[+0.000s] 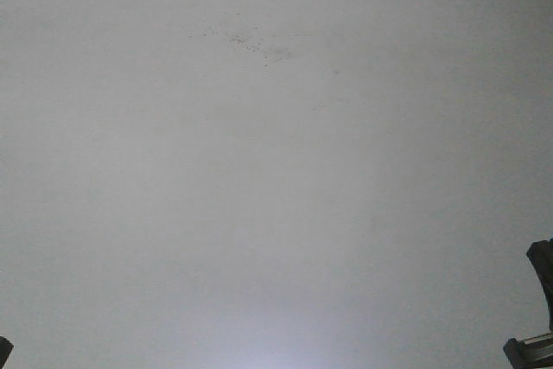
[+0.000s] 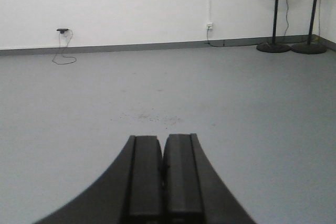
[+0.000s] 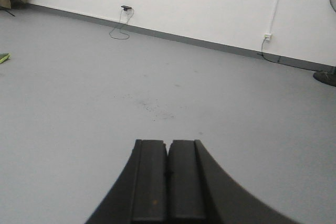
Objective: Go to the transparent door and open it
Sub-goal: 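Drive the base forward across the grey floor, arms raised, then drive toward the transparent sliding door and stop facing it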
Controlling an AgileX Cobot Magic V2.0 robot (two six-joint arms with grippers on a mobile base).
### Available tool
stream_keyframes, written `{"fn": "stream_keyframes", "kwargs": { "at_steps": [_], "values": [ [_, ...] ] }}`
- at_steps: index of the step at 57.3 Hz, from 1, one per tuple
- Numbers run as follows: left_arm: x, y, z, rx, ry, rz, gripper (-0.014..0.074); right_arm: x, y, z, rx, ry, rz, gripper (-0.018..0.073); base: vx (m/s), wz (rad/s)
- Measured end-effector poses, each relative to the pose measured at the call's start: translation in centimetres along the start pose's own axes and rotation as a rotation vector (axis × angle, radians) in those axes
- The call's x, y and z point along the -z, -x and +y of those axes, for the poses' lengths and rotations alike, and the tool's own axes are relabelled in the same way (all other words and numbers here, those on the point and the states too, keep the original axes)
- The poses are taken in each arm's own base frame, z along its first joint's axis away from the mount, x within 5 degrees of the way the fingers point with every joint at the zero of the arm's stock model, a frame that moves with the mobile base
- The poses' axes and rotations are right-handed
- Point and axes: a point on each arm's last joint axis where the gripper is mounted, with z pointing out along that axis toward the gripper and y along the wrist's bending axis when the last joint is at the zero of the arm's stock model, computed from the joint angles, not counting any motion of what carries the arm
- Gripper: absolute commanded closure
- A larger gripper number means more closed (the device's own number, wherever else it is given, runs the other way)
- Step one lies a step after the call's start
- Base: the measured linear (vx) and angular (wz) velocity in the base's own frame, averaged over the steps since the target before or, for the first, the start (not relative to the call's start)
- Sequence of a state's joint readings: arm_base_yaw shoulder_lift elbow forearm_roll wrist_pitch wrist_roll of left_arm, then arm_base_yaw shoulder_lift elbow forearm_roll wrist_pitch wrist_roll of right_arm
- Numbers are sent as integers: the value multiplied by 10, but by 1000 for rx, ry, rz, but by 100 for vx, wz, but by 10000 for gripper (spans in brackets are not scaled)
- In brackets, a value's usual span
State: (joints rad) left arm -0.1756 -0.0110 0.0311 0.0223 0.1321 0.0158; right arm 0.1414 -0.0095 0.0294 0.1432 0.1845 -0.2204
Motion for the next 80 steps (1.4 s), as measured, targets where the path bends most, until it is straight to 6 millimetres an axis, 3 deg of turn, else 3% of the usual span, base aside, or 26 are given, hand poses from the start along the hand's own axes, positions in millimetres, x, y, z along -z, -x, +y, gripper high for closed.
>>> {"fn": "stream_keyframes", "kwargs": {
  "at_steps": [42,80],
  "values": [
    [0,0,0,0,0,0,603,0,0,0,0,0,0,566,49,26],
    [0,0,0,0,0,0,603,0,0,0,0,0,1,566,55,47]
  ]
}}
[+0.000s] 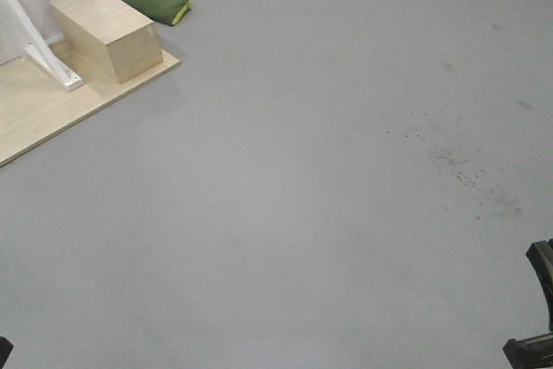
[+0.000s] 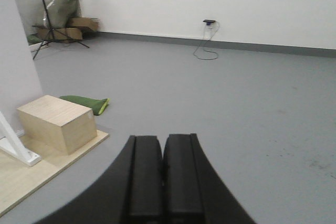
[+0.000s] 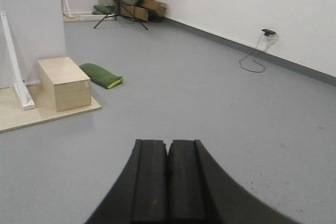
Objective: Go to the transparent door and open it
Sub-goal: 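Drive toward the transparent sliding door and stop facing it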
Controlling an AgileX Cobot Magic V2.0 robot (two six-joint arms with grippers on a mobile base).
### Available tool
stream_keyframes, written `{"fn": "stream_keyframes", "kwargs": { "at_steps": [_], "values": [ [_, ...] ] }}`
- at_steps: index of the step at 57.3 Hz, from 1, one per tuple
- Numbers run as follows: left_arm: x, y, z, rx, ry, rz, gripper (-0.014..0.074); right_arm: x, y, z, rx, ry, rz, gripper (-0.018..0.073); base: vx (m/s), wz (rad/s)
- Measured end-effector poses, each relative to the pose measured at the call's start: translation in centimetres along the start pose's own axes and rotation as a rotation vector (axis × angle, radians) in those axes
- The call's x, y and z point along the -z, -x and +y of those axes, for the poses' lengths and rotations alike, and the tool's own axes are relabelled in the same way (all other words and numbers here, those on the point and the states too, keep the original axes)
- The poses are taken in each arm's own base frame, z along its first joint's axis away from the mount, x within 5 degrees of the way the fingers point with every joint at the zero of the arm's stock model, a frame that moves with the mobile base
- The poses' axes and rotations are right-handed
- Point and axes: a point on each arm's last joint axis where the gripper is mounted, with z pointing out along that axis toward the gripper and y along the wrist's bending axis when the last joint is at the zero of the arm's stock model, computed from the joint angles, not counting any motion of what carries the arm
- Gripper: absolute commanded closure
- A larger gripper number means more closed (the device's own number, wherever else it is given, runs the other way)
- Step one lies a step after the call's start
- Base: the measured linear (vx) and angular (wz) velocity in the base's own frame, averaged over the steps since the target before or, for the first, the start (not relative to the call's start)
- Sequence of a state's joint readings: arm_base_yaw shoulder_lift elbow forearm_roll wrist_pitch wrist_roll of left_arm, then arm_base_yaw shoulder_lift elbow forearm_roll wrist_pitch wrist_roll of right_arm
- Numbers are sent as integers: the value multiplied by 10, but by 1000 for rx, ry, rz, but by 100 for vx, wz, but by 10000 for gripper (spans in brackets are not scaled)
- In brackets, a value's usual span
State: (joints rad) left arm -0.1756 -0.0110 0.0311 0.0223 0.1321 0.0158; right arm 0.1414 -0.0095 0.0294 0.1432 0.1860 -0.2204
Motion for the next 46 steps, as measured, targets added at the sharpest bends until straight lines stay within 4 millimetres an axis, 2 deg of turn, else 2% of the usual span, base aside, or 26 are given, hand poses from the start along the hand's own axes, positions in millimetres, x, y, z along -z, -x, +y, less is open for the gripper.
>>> {"fn": "stream_keyframes", "kwargs": {
  "at_steps": [46],
  "values": [
    [0,0,0,0,0,0,603,0,0,0,0,0,2,566,53,51]
  ]
}}
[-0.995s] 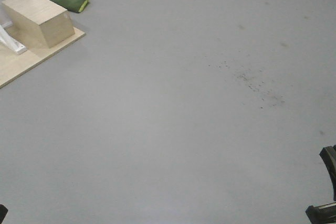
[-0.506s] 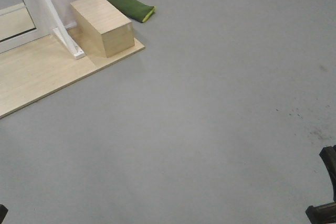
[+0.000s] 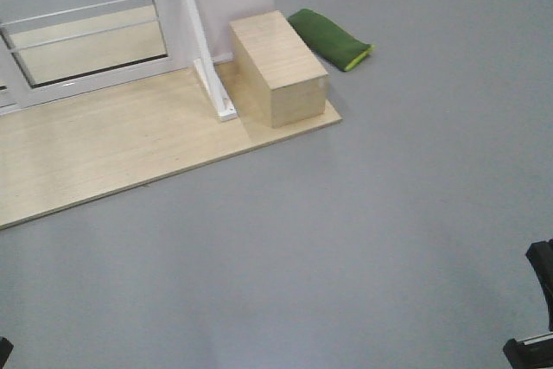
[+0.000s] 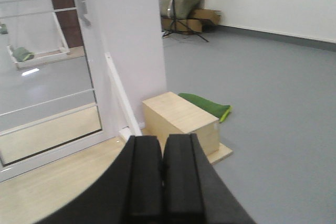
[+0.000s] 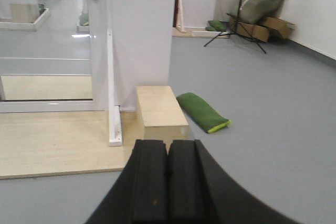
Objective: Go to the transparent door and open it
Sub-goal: 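Drive toward the transparent sliding door and stop facing it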
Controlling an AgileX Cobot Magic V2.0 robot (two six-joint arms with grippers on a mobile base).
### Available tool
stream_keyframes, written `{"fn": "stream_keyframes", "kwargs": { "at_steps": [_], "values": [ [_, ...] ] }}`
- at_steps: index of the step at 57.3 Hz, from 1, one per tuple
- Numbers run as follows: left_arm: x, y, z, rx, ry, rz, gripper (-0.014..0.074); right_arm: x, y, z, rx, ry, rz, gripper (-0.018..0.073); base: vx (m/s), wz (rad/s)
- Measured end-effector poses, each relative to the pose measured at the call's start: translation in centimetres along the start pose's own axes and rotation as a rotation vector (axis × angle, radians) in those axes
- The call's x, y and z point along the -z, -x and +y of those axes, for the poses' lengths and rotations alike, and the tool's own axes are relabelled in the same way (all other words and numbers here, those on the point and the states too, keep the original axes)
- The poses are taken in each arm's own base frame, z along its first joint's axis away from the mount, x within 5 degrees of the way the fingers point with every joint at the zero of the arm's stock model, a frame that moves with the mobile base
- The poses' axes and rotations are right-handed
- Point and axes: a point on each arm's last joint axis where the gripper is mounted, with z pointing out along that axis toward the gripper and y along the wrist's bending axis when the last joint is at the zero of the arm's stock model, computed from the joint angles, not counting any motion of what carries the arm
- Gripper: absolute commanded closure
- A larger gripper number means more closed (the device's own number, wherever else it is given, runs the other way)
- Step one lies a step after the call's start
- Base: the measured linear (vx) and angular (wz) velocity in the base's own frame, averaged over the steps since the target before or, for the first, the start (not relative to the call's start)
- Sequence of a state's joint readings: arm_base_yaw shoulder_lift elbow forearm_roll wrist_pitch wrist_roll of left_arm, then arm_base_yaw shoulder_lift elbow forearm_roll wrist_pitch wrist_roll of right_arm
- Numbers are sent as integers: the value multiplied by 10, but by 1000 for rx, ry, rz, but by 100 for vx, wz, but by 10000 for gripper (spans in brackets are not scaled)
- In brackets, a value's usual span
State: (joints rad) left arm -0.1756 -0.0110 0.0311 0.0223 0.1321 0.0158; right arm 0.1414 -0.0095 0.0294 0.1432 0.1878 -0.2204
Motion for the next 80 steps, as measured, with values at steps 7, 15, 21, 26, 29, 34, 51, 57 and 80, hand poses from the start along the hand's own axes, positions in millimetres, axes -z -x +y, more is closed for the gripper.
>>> {"fn": "stream_keyframes", "kwargs": {
  "at_steps": [7,15,21,26,29,34,51,57,80],
  "values": [
    [0,0,0,0,0,0,603,0,0,0,0,0,0,566,51,67],
    [0,0,0,0,0,0,603,0,0,0,0,0,1,566,51,67],
    [0,0,0,0,0,0,603,0,0,0,0,0,1,566,50,59],
    [0,0,0,0,0,0,603,0,0,0,0,0,1,566,49,50],
    [0,0,0,0,0,0,603,0,0,0,0,0,1,566,49,43],
    [0,0,0,0,0,0,603,0,0,0,0,0,1,566,49,38],
    [0,0,0,0,0,0,603,0,0,0,0,0,1,566,47,25],
    [0,0,0,0,0,0,603,0,0,0,0,0,1,566,45,11],
    [0,0,0,0,0,0,603,0,0,0,0,0,1,566,43,12]
  ]
}}
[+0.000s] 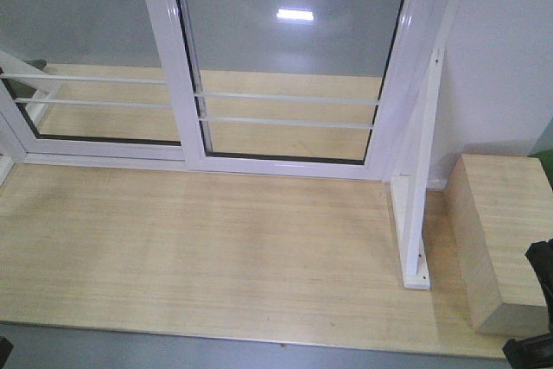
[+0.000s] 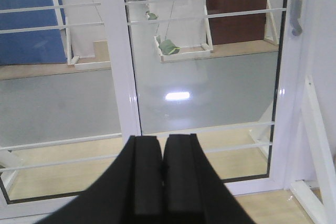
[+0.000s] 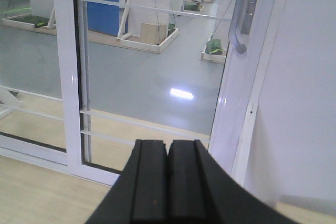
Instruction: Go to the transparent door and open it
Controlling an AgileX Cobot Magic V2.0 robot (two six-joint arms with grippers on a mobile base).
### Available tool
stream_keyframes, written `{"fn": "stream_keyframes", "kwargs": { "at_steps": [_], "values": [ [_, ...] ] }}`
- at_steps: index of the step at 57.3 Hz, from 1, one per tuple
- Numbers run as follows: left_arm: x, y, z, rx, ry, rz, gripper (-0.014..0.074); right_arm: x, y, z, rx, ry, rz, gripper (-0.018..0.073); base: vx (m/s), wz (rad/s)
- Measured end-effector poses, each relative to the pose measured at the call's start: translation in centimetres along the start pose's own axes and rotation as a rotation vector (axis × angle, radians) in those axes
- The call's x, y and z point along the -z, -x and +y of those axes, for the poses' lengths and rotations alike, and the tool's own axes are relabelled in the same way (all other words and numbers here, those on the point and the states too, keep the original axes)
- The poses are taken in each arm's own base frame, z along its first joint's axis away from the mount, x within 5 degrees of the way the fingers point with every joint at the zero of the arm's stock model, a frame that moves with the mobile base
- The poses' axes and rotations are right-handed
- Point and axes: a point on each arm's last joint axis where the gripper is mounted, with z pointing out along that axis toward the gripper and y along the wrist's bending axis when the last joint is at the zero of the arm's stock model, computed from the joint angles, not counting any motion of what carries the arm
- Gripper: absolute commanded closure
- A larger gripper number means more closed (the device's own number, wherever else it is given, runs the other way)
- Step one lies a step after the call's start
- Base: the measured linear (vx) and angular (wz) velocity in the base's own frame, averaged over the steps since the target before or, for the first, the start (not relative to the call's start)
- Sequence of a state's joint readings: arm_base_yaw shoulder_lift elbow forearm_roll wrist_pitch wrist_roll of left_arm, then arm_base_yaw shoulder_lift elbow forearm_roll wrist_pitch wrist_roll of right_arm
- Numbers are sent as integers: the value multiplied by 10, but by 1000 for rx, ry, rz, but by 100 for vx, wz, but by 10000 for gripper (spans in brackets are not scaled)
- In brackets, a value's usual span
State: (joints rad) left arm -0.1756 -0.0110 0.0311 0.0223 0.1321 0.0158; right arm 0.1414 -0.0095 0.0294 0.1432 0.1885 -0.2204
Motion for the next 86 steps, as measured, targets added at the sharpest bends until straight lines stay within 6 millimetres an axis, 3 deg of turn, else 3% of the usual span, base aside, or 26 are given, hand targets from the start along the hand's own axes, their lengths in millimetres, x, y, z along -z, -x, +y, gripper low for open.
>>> {"fn": "stream_keyframes", "kwargs": {
  "at_steps": [47,86],
  "values": [
    [0,0,0,0,0,0,603,0,0,0,0,0,0,566,32,-8],
    [0,0,0,0,0,0,603,0,0,0,0,0,0,566,14,-7]
  ]
}}
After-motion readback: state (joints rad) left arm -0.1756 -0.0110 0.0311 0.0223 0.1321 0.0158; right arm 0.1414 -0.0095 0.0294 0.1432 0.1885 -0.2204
